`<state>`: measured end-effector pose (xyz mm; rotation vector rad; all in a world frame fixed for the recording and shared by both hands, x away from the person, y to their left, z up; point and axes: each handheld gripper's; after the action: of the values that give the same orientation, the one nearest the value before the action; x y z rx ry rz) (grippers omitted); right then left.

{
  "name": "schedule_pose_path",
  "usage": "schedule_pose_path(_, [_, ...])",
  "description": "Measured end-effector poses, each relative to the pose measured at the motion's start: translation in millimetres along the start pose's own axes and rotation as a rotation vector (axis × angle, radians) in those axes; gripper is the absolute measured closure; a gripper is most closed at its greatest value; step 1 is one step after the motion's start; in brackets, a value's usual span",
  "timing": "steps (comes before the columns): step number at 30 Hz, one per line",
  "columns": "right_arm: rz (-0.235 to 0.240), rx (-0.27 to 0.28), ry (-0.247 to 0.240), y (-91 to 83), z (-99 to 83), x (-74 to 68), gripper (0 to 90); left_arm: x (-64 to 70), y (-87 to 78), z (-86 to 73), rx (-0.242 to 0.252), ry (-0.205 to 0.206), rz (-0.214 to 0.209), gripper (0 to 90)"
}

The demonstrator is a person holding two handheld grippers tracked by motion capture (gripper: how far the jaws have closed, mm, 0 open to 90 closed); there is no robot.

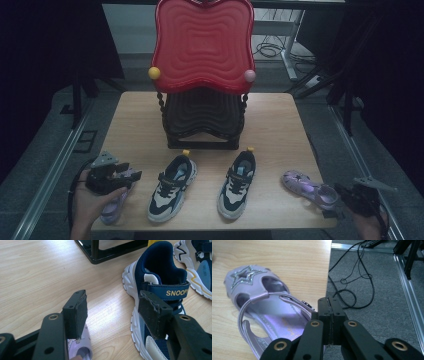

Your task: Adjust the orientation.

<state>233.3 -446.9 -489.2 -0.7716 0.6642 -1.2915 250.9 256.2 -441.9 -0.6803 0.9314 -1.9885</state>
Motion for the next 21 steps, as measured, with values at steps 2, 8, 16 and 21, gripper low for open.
schedule_pose_path(2, [0.001,-0.007,-0.006,0.8,-0.5,-2.0,89.4,-0.4,-0.3,0.0,-0.001,0.003,-0.002,40.4])
schedule_pose_path(8, [-0.014,-0.015,-0.021,-3.2,0.3,-9.3,89.4,-0.5,-0.8,-0.3,0.0,-0.001,0.0,40.4])
schedule_pose_path(16, [-0.035,-0.026,-0.023,-2.0,-0.5,-13.9,89.5,0.1,-0.7,0.1,0.001,0.0,-0.001,40.4])
schedule_pose_path(21, [-0.035,-0.032,-0.027,-2.5,0.5,-15.8,89.5,0.7,0.0,0.4,-0.002,0.003,-0.002,40.4])
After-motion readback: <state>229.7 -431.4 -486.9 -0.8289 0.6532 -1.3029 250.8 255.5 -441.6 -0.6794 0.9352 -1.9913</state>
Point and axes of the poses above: each handheld gripper's, and its own axes: y roughly forward along the jaws, z roughly out of its top, x roughly to its right, and after that the axes turned 11 degrees about -x, right-handed
